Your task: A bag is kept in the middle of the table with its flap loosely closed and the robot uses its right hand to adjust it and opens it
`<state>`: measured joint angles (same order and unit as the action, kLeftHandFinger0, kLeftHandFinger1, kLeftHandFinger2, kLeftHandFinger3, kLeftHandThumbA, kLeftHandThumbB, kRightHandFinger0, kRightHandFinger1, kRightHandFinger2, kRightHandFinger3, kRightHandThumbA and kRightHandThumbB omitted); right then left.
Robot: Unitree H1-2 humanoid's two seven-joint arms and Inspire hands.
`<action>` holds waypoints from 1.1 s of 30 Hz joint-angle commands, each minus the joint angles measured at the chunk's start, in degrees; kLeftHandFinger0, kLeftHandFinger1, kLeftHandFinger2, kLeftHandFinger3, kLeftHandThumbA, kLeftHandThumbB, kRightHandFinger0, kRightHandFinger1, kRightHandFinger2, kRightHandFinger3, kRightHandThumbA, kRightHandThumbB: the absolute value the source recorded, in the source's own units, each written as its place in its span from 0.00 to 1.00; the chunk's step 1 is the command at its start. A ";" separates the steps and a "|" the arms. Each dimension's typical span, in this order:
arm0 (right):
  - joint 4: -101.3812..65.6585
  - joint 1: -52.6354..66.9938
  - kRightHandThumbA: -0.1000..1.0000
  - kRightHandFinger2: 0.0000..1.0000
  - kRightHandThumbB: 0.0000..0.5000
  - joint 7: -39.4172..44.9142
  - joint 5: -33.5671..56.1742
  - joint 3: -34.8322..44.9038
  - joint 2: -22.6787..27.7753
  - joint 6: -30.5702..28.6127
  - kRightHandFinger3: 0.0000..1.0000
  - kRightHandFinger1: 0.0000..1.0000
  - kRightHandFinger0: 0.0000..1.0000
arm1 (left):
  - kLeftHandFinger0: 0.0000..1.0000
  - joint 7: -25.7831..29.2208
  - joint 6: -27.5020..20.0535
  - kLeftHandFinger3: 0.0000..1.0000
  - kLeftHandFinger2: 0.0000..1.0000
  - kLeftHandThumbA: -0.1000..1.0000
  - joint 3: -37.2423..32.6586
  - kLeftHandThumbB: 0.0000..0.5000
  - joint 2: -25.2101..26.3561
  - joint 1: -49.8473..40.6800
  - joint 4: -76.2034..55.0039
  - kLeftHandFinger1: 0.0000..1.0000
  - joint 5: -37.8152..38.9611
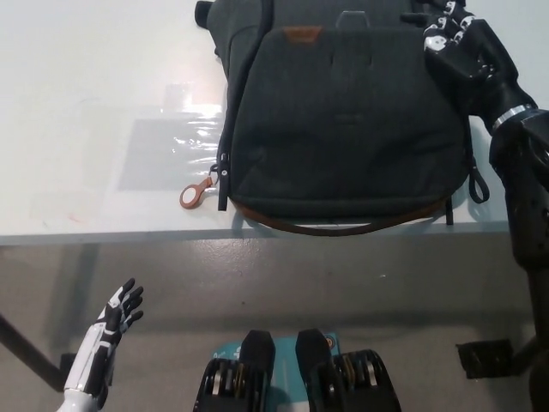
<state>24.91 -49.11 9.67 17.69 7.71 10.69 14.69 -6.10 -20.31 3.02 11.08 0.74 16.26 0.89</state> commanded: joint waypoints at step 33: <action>-48.08 28.75 1.00 1.00 0.88 17.45 11.67 -6.98 14.11 5.03 1.00 1.00 1.00 | 1.00 0.02 -0.65 1.00 1.00 1.00 0.21 0.94 2.18 4.40 -0.03 1.00 -0.81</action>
<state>-23.26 -20.10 20.50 26.98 2.12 22.73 23.16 -6.08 -20.05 3.18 11.98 3.56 16.40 0.78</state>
